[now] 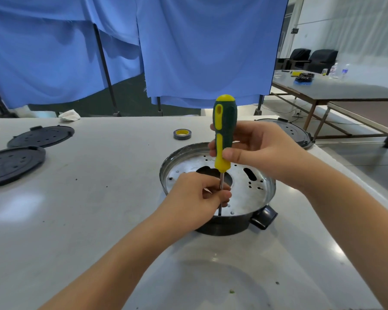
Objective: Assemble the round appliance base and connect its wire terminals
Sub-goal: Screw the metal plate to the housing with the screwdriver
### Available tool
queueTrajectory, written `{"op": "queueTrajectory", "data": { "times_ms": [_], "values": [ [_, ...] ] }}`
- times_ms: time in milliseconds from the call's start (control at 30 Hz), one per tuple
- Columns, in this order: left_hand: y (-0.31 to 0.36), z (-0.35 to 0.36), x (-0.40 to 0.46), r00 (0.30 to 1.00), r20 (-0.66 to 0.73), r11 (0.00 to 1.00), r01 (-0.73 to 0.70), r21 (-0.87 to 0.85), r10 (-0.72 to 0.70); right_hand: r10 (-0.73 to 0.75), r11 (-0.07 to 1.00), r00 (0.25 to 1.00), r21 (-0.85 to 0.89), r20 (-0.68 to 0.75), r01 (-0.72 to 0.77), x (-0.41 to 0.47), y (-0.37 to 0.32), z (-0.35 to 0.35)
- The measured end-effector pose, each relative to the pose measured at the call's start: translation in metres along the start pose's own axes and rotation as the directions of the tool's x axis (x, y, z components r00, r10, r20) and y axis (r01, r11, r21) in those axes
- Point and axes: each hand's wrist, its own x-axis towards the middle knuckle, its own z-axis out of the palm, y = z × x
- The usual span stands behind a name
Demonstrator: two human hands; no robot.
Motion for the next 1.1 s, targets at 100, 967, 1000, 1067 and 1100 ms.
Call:
{"op": "queueTrajectory", "data": {
  "times_ms": [100,967,1000,1067,1100],
  "values": [
    [-0.003,0.002,0.000,0.999,0.039,1.000,0.000,0.002,0.000,-0.035,0.988,0.990,-0.153,-0.139,0.014,0.000,0.003,0.002],
    [0.008,-0.001,-0.001,0.995,-0.104,0.990,-0.017,-0.137,0.003,-0.052,0.992,0.996,-0.118,-0.073,0.043,0.001,-0.001,0.002],
    [0.007,0.000,-0.001,0.995,-0.095,0.988,-0.018,-0.151,0.004,-0.080,0.978,0.989,-0.201,-0.121,0.055,0.001,-0.001,0.003],
    [0.006,0.001,0.000,0.998,-0.068,0.991,-0.026,-0.129,0.018,-0.156,0.927,0.966,-0.368,-0.206,0.071,0.003,0.002,0.007],
    [0.006,0.002,0.000,0.998,-0.057,0.993,-0.031,-0.113,0.025,-0.191,0.901,0.952,-0.427,-0.240,0.073,0.003,0.005,0.009]
  ]
}}
